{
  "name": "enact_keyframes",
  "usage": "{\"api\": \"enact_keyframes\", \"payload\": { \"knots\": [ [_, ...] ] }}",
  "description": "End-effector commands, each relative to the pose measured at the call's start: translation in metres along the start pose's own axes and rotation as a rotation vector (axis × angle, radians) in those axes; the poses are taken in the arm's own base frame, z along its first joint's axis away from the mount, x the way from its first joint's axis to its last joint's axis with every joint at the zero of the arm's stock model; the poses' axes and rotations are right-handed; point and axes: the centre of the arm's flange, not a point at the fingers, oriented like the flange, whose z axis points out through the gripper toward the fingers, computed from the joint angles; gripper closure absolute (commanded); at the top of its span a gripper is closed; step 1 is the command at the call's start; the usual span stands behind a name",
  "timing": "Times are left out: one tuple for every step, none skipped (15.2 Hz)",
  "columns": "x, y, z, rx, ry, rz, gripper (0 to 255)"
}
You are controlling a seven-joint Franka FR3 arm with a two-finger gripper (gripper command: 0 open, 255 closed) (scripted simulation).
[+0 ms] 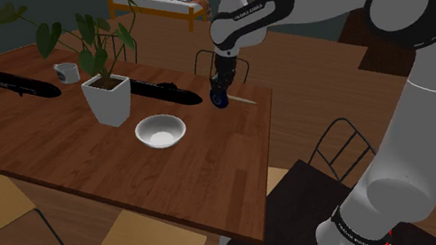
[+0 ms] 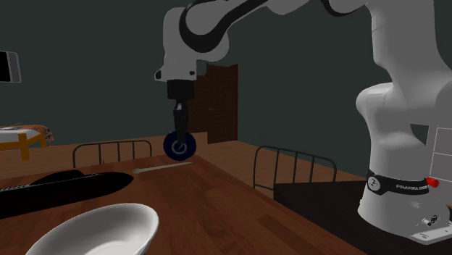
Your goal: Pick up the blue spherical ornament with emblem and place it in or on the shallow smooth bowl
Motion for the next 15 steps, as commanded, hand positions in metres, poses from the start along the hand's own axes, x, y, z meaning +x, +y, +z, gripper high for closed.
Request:
{"api": "enact_keyframes", "payload": {
  "knots": [
    [0.012, -0.021, -0.002, 0.0, 0.0, 0.0, 255],
    [0.019, -0.032, -0.002, 0.0, 0.0, 0.0, 255],
    [0.025, -0.044, -0.003, 0.0, 0.0, 0.0, 255],
    [0.031, -0.055, -0.003, 0.0, 0.0, 0.0, 255],
    [0.038, -0.067, -0.004, 0.0, 0.0, 0.0, 255],
    [0.044, -0.079, -0.004, 0.0, 0.0, 0.0, 255],
    [0.05, -0.09, -0.005, 0.0, 0.0, 0.0, 255],
    [0.057, -0.102, -0.005, 0.0, 0.0, 0.0, 255],
    [0.063, -0.113, -0.006, 0.0, 0.0, 0.0, 255],
    [0.069, -0.125, -0.007, 0.0, 0.0, 0.0, 255],
    [0.076, -0.136, -0.007, 0.0, 0.0, 0.0, 255],
    [0.082, -0.148, -0.008, 0.0, 0.0, 0.0, 255],
    [0.088, -0.16, -0.008, 0.0, 0.0, 0.0, 255],
    [0.095, -0.171, -0.009, 0.0, 0.0, 0.0, 255],
    [0.101, -0.183, -0.009, 0.0, 0.0, 0.0, 255]
  ]
}}
